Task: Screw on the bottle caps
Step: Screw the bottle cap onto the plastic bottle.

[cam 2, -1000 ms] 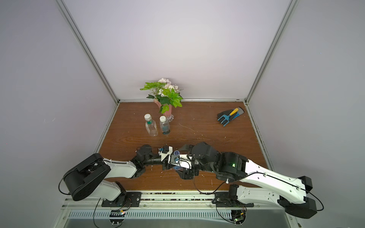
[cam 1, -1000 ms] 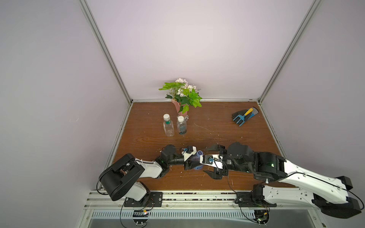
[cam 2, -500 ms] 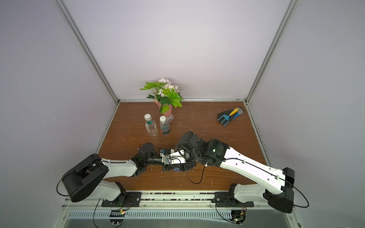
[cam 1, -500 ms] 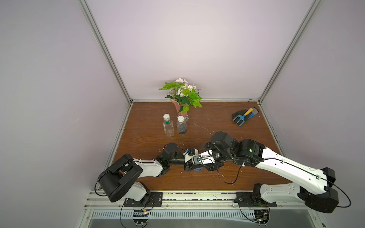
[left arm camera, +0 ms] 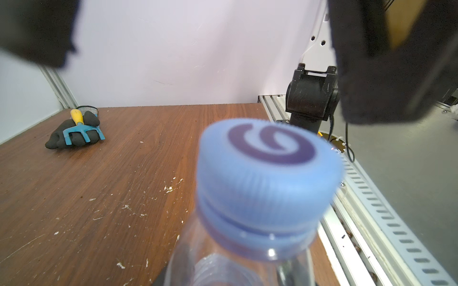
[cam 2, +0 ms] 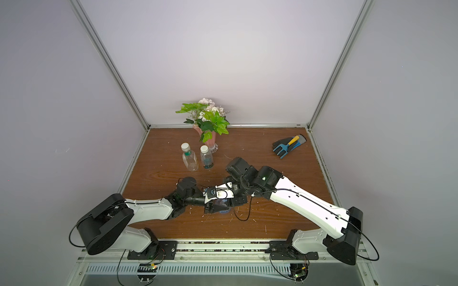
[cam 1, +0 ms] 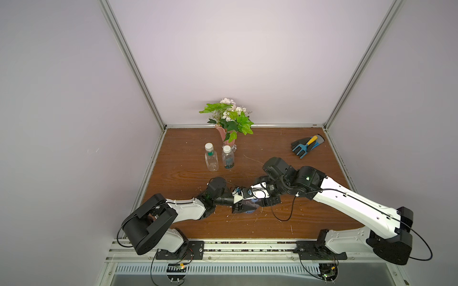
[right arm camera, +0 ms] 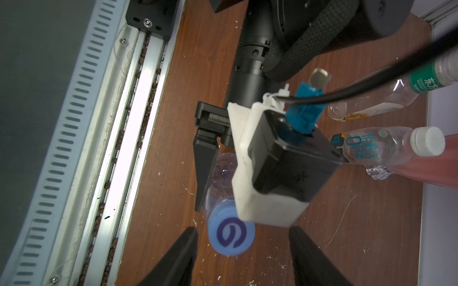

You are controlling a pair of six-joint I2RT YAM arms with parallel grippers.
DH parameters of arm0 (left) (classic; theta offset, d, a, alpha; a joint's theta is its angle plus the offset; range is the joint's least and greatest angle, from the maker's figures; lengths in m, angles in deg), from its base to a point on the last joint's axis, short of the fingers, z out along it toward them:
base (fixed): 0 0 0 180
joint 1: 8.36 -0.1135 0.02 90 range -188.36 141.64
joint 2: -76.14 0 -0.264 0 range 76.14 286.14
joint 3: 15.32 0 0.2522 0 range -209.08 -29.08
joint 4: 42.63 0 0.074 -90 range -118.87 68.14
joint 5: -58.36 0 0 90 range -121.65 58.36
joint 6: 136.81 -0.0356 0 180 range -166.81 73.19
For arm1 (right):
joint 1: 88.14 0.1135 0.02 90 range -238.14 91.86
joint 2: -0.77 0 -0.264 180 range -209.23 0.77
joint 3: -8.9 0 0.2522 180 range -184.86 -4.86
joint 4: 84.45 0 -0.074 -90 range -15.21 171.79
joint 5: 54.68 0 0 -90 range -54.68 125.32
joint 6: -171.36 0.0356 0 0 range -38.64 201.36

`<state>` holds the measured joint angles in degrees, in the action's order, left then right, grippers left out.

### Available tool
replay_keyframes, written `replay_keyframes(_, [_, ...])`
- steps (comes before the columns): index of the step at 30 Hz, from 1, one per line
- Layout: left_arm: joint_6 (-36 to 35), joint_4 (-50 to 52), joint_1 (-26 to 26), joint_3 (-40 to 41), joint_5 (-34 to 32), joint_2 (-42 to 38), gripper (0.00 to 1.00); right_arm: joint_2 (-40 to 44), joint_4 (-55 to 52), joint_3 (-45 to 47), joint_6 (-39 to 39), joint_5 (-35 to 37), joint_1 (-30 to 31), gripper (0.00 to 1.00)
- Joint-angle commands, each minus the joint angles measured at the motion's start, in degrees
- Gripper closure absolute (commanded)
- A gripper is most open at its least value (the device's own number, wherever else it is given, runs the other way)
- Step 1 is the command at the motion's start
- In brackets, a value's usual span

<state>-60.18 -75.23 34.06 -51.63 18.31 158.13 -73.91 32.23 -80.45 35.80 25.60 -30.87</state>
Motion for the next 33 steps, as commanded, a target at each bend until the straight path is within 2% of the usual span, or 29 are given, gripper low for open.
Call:
replay_keyframes(1, [-0.88, 3.5, 0.54, 0.05, -0.12, 0.27, 0.47, 0.83, 0.01, 0.74, 1.31, -2.59, -0.24, 0.41])
replay_keyframes(10, [-0.89, 3.9, 0.54, -0.04, -0.72, 0.01, 0.47, 0.85, 2.31, 3.14, 2.9, -2.85, -0.26, 0.58])
replay_keyframes(17, [-0.71, 4.23, 0.57, -0.17, -1.08, 0.03, 0.47, 1.56, 3.15, 4.57, 3.85, -2.33, -0.17, 0.59])
replay_keyframes(20, [-0.62, 4.31, 0.57, -0.22, -1.26, 0.09, 0.48, 1.77, 3.3, 4.97, 4.34, -2.11, -0.16, 0.63])
replay_keyframes(26, [-0.13, 4.23, 0.5, -0.09, -2.12, 0.1, 0.47, 3.57, 5.95, 6.95, 6.53, -1.36, -0.06, 0.82])
replay_keyframes(30, [0.75, 2.87, 0.52, 0.63, -3.81, -0.25, 0.48, 5.64, 9.9, 9.93, 11.53, 0.49, 0.2, 0.97])
replay_keyframes(33, [1.75, 1.41, 0.54, 1.31, -5.64, -0.67, 0.48, 6.89, 12.96, 11.86, 17.71, 2.52, 0.25, 1.0])
